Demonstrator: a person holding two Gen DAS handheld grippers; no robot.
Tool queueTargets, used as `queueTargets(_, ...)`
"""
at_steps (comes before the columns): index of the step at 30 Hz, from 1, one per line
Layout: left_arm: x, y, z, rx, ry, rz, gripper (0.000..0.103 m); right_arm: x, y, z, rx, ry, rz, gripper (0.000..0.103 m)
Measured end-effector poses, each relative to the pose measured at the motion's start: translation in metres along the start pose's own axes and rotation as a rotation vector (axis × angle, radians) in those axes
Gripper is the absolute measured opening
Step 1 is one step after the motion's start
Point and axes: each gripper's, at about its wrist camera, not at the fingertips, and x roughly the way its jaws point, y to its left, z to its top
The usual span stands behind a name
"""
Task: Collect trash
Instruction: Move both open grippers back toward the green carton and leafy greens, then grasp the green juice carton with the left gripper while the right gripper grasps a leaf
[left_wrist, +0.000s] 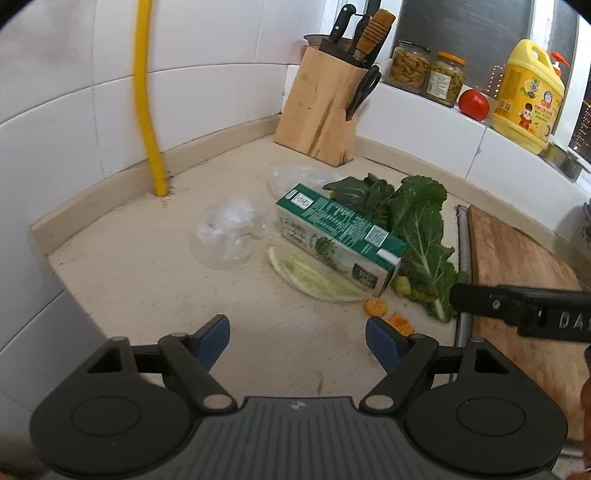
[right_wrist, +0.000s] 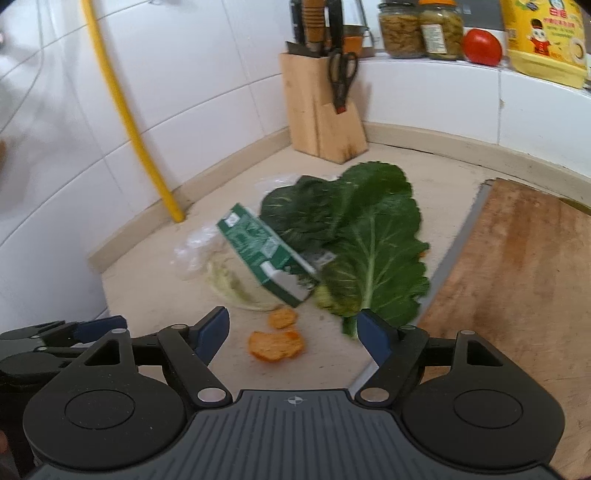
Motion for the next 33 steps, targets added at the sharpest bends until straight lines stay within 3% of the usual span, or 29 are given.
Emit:
queueTargets(8,0.019,-0.009,0.037,-0.046,-0.007,-0.064,0.077,0.008,-0.016,0.002,0.019,0.01,-0.011,0.082)
queueTargets(15,0.055,-0.023,0.062,-0.11,0.037,-0.119,0.077,0.013,-0.033,0.006,0.046,0.014,-0.013,0.082)
queueTargets(23,0.1,-0.03,0.077,-0.206,0.102,-0.113,0.076,0.02,-0.056,0.012,0.07,0.015,-0.003,0.083)
queueTargets(25,0.108,-0.03,0.078,-0.216,0.1,-0.085,0.073,0.024,-0.062,0.015,0.069,0.021,0.006,0.083)
queueTargets(29,0.114,-0.022,0.076,-0.242,0.087,-0.045,0.057,0.031,-0.07,0.02,0.069,0.028,0.032,0.082)
queueTargets(33,0.108,-0.014,0.071,-0.25,0.065,-0.059,0.048,0.041,-0.075,0.027,0.056,0.035,0.05,0.082)
